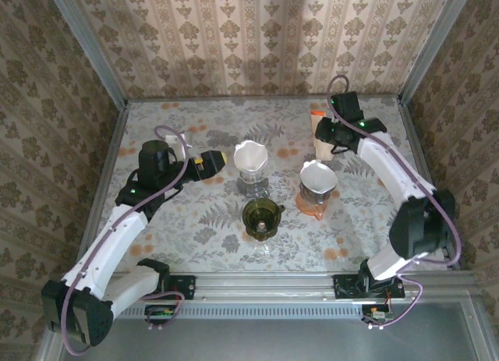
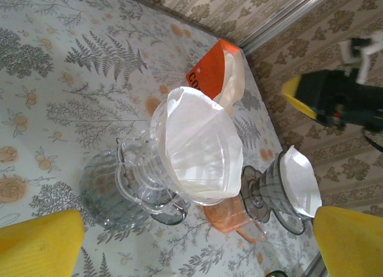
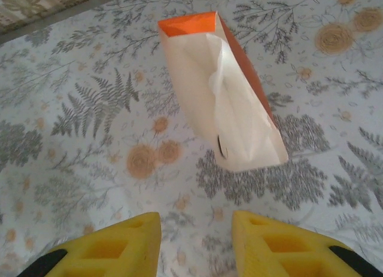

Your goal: Place the coffee filter in the dripper

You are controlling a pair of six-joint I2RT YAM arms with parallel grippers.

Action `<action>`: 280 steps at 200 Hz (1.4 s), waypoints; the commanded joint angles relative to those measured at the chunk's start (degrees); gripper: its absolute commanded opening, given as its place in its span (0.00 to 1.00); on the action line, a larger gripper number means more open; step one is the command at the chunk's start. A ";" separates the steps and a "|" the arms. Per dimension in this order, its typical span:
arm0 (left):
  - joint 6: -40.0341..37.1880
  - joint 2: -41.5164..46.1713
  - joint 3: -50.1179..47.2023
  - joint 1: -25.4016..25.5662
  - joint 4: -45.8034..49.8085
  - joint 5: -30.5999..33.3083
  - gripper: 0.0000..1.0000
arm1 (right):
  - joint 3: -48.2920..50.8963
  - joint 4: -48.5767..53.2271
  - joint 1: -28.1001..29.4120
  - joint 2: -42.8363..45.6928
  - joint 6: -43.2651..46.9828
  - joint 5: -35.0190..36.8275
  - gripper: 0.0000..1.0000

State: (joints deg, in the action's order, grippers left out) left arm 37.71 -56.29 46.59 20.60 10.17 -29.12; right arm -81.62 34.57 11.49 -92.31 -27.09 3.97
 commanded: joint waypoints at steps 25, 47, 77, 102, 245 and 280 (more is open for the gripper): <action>-0.47 -3.05 -1.46 -2.79 -5.34 -5.83 0.89 | -9.69 2.16 -1.09 -10.30 1.87 1.32 0.40; 0.53 -4.88 -1.85 -4.23 -6.77 -7.26 0.89 | -13.47 3.25 -1.57 -14.54 2.31 1.48 0.41; 1.46 -6.35 -2.77 -6.06 -8.00 -9.75 0.90 | -16.08 4.43 -1.55 -18.07 1.65 2.83 0.42; 2.01 -6.63 -3.61 -6.96 -9.24 -10.38 0.88 | -15.92 3.93 -1.57 -19.21 0.95 3.80 0.42; 2.63 -7.76 -3.96 -8.29 -10.26 -11.77 0.84 | -18.50 4.54 -1.50 -25.56 -1.65 8.52 0.39; 2.87 -7.87 -3.99 -8.30 -10.35 -11.83 0.84 | -19.54 4.49 -1.50 -26.78 -1.63 8.50 0.28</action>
State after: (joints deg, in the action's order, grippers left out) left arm 39.51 -63.81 43.11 12.64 1.61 -39.55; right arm -98.76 37.93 10.20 -117.97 -28.21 11.11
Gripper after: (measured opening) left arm 0.840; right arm 0.322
